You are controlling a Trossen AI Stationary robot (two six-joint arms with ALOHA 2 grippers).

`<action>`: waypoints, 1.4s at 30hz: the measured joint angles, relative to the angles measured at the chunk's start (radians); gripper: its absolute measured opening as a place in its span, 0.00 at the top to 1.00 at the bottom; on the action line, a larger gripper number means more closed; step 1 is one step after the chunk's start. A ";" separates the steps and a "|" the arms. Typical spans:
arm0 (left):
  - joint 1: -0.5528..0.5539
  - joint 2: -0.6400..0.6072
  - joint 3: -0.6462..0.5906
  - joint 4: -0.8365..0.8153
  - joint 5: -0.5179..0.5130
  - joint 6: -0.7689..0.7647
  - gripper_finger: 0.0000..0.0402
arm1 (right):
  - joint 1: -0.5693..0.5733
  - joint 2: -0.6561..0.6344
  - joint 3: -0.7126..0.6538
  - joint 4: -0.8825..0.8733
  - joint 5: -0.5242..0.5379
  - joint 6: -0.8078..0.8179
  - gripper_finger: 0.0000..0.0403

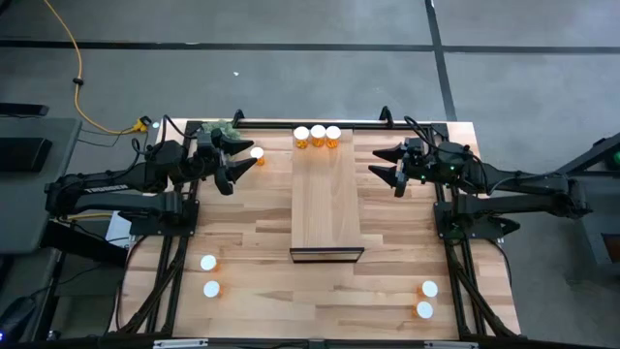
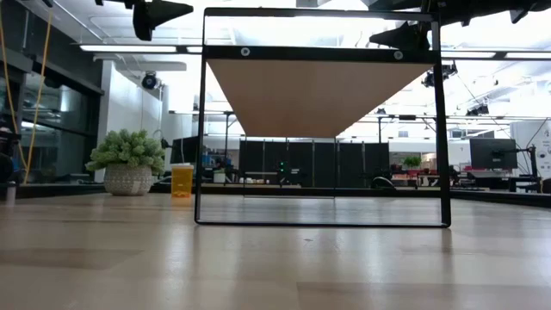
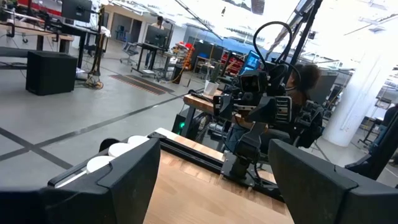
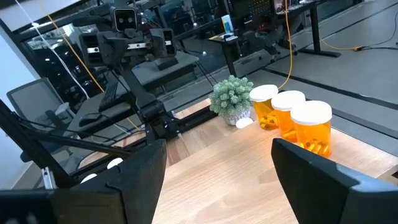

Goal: Pick and place medicine bottles onto shelf by color
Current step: Put the orange pill bottle on the shelf

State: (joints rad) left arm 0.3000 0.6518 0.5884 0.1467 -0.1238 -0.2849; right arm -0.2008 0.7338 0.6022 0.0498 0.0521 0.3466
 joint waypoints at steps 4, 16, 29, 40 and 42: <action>0.000 0.000 0.000 0.000 0.000 0.000 0.28 | 0.000 0.000 0.000 0.000 0.000 0.000 0.30; 0.000 0.000 0.000 -0.001 0.000 0.009 0.28 | 0.036 0.095 0.315 -0.660 -0.060 0.281 0.30; 0.000 0.001 0.000 -0.070 0.000 0.008 0.28 | 0.495 0.315 0.395 -1.341 -0.279 1.097 0.30; 0.000 0.001 0.000 -0.076 0.000 0.009 0.28 | 0.944 0.321 0.170 -0.920 -0.256 1.829 0.30; 0.000 0.001 0.000 -0.076 0.000 0.008 0.28 | 0.989 0.322 0.139 -0.888 -0.251 1.900 0.30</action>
State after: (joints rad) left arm 0.3004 0.6525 0.5880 0.0711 -0.1234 -0.2764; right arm 0.7882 1.0554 0.7414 -0.8383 -0.1991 2.2464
